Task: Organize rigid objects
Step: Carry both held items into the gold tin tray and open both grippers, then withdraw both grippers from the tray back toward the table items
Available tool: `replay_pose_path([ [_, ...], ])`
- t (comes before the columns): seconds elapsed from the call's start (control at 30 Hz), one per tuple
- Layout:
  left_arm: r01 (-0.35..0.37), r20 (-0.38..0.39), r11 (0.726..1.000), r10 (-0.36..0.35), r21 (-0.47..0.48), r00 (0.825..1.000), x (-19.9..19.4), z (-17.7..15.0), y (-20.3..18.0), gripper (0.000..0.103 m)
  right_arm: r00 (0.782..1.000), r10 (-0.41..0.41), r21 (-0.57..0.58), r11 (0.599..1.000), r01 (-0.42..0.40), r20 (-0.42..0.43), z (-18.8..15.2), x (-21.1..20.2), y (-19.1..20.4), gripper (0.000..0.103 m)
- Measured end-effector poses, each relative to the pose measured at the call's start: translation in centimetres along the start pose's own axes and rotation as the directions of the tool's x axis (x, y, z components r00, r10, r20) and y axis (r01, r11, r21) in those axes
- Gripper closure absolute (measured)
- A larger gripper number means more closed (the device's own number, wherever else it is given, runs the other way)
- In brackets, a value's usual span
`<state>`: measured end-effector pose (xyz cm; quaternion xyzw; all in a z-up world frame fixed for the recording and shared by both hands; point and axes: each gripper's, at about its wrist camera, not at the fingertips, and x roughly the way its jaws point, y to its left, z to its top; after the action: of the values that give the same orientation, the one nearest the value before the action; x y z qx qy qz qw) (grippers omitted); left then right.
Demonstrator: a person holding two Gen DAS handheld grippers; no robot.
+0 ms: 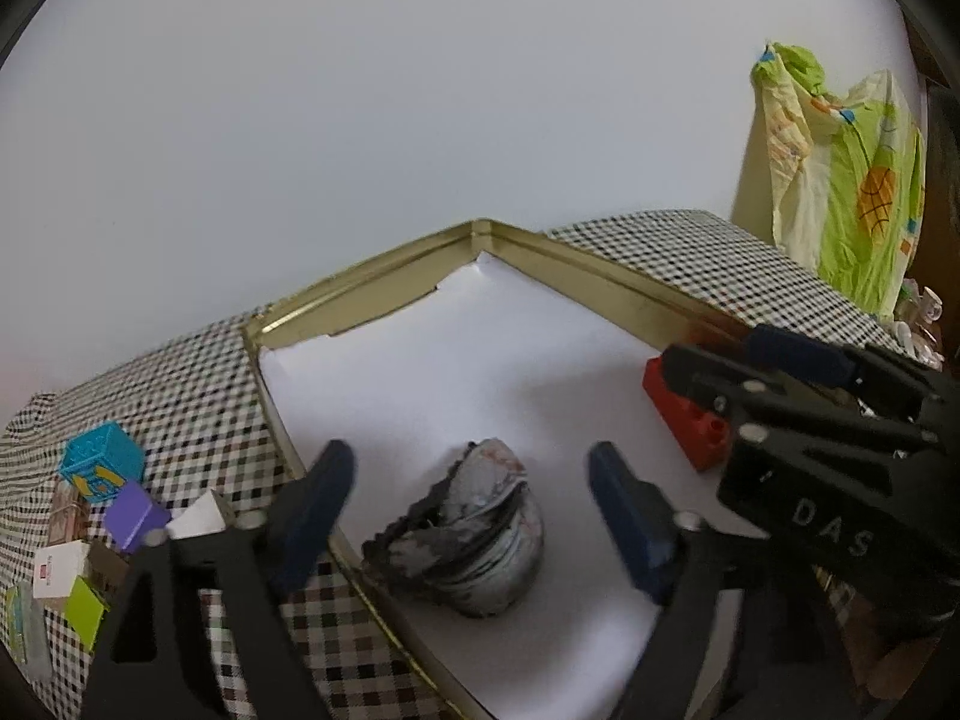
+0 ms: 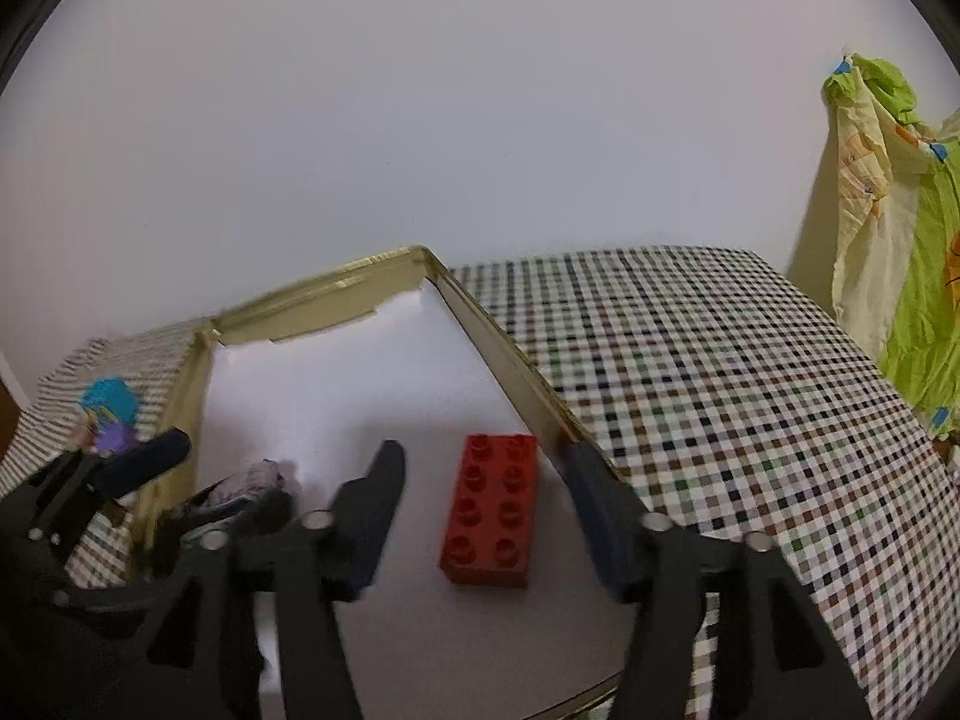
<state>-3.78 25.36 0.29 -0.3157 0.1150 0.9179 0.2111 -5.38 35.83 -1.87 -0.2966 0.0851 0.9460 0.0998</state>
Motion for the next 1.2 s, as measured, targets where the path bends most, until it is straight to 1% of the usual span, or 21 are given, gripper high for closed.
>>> replay_pose_path([
  [0.03, -0.003, 0.014, 1.0, 0.003, -0.003, 1.0, -0.3, -0.1, 0.1, 0.004, 1.0, -0.004, 0.0, 1.0, 0.004, 0.021, 0.0, -0.4, 0.0, 0.04],
  [0.07, -0.008, 0.03, 1.0, 0.008, -0.01, 1.0, -0.6, -0.1, 0.2, 0.001, 0.999, -0.016, -0.005, 1.0, 0.017, 0.047, 0.1, -0.8, 0.0, 0.038],
  [0.13, -0.011, 0.05, 0.999, 0.013, -0.031, 0.999, -1.0, -0.2, 0.7, 0.001, 0.993, -0.06, -0.006, 0.998, 0.061, 0.097, 0.2, -1.6, -0.1, 0.03],
  [0.2, -0.004, 0.052, 0.998, 0.007, -0.056, 0.999, -1.0, -0.2, 1.2, 0.001, 0.986, -0.093, 0.012, 0.996, 0.092, 0.14, 0.3, -2.4, -0.4, 0.027],
  [0.27, -0.006, 0.043, 0.997, 0.009, -0.081, 0.999, -1.0, -0.2, 1.7, 0.001, 0.98, -0.109, 0.043, 0.994, 0.103, 0.166, 0.4, -2.9, -0.9, 0.026],
  [0.37, -0.007, 0.047, 0.994, 0.012, -0.108, 0.999, -1.2, -0.3, 2.2, 0.001, 0.98, -0.107, 0.082, 0.992, 0.094, 0.169, 0.5, -3.3, -1.9, 0.026],
  [0.47, -0.02, 0.056, 0.994, 0.026, -0.111, 0.998, -1.4, -0.4, 2.5, 0.001, 0.98, -0.113, 0.106, 0.99, 0.097, 0.162, 0.5, -3.2, -2.3, 0.026],
  [0.53, -0.042, 0.064, 0.994, 0.048, -0.104, 0.997, -1.7, -0.5, 2.7, 0.001, 0.977, -0.114, 0.114, 0.989, 0.094, 0.18, 0.5, -3.5, -2.4, 0.026],
  [0.63, -0.082, 0.089, 0.992, 0.09, -0.093, 0.992, -2.2, -0.6, 2.9, 0.001, 0.958, -0.119, 0.108, 0.99, 0.093, 0.262, 0.3, -4.9, -2.4, 0.026],
  [0.73, -0.133, 0.117, 0.987, 0.143, -0.089, 0.983, -2.8, -0.7, 3.3, 0.001, 0.938, -0.134, 0.084, 0.99, 0.113, 0.32, 0.1, -5.4, -1.6, 0.026],
  [0.87, -0.166, 0.124, 0.981, 0.178, -0.099, 0.976, -3.2, -1.0, 4.4, 0.001, 0.924, -0.169, 0.056, 0.986, 0.16, 0.342, 0.1, -5.4, -0.8, 0.025],
  [0.93, -0.167, 0.123, 0.979, 0.181, -0.119, 0.976, -3.4, -1.2, 5.2, 0.001, 0.92, -0.176, 0.055, 0.984, 0.168, 0.351, 0.0, -5.6, -0.6, 0.025],
  [1.03, -0.17, 0.12, 0.975, 0.188, -0.144, 0.975, -3.6, -1.5, 6.4, 0.001, 0.906, -0.179, 0.064, 0.984, 0.167, 0.383, -0.1, -6.2, -0.5, 0.025],
  [1.1, -0.18, 0.123, 0.971, 0.2, -0.161, 0.972, -3.8, -1.7, 7.0, 0.001, 0.893, -0.192, 0.06, 0.981, 0.183, 0.407, -0.3, -6.5, -0.3, 0.025],
  [1.2, -0.186, 0.123, 0.966, 0.209, -0.177, 0.97, -4.1, -1.9, 7.7, 0.001, 0.884, -0.212, 0.047, 0.976, 0.212, 0.417, -0.5, -6.8, 0.2, 0.025],
])
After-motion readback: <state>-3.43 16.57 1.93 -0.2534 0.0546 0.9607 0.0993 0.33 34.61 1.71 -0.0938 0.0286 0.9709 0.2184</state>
